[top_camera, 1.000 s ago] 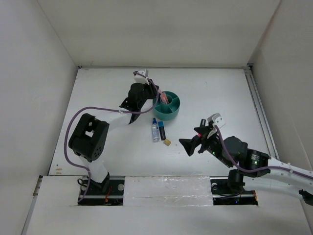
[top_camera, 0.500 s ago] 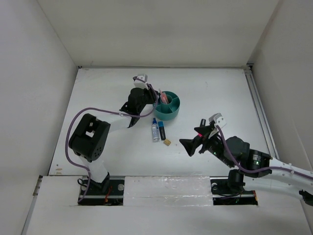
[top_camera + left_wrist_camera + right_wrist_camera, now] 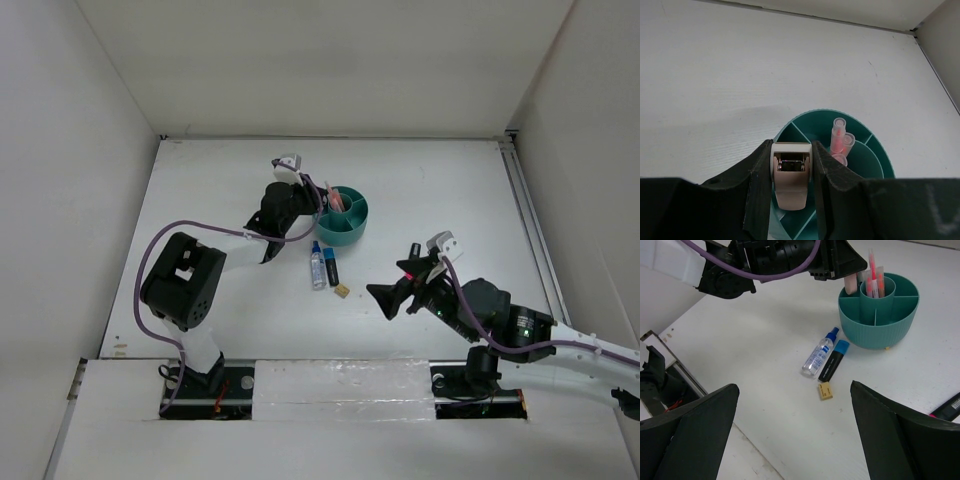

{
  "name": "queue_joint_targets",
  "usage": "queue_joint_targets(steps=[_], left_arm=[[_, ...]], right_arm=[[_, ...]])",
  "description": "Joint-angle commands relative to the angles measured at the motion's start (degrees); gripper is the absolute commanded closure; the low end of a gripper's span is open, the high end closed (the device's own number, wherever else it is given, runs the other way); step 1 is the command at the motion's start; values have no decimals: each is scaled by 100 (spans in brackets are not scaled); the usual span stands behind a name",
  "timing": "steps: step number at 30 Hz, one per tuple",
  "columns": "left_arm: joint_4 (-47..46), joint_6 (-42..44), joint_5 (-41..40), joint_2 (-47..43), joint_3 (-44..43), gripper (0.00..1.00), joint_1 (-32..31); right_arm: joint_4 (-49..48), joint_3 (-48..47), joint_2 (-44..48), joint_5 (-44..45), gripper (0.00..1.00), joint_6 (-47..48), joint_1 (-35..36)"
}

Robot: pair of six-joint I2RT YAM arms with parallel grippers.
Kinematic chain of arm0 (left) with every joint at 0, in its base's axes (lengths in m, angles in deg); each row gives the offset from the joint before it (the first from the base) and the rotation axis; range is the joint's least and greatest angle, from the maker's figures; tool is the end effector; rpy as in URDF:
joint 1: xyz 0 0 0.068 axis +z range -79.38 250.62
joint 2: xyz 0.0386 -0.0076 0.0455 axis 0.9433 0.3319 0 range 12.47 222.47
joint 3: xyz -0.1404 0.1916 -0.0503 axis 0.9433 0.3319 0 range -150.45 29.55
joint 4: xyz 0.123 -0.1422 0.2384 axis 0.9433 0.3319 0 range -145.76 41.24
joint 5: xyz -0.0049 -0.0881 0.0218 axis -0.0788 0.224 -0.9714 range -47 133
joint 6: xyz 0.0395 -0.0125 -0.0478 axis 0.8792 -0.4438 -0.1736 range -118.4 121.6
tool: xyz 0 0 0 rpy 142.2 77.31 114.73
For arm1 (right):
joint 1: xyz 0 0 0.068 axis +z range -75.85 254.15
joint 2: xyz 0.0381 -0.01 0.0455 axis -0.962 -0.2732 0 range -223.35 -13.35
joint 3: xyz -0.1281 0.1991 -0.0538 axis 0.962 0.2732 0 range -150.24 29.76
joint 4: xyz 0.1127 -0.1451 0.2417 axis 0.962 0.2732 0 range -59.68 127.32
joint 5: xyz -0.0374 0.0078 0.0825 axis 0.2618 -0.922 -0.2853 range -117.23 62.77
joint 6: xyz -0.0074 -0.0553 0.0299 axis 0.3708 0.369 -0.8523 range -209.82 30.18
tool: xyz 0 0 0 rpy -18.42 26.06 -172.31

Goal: Sort the stationery into containers
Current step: Place the stationery into the container

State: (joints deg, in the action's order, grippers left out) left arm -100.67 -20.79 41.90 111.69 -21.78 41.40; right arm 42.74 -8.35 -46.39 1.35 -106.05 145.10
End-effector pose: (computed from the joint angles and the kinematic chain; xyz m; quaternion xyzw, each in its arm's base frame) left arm 0.3655 -0.2034 0.1624 0.0365 0.7243 -0.2934 0.6229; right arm 0.0950 0.2039 0.3108 -0.1898 0.7212 0.3069 0.5913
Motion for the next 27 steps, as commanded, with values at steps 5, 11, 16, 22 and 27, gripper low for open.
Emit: queue_joint_targets(steps=[5,11,16,22,27], left_arm=[[-440,-99,154,-245,-17,90,3],[-502,-99,154,-307,141,75,3],[-563,-99,102,-412,194,67,3],[-616,-99,163,-412,246,54,3],[-669,-160,163,-526,246,49,3]], right_arm=[[-170,-197,8,-54,1,85,41],[-170,-197,8,-107,1,137,41],[-170,-197,-45,-107,1,138,41],[-170,-197,-97,-107,1,138,41],[-223,-197,-98,-107,1,138,41]])
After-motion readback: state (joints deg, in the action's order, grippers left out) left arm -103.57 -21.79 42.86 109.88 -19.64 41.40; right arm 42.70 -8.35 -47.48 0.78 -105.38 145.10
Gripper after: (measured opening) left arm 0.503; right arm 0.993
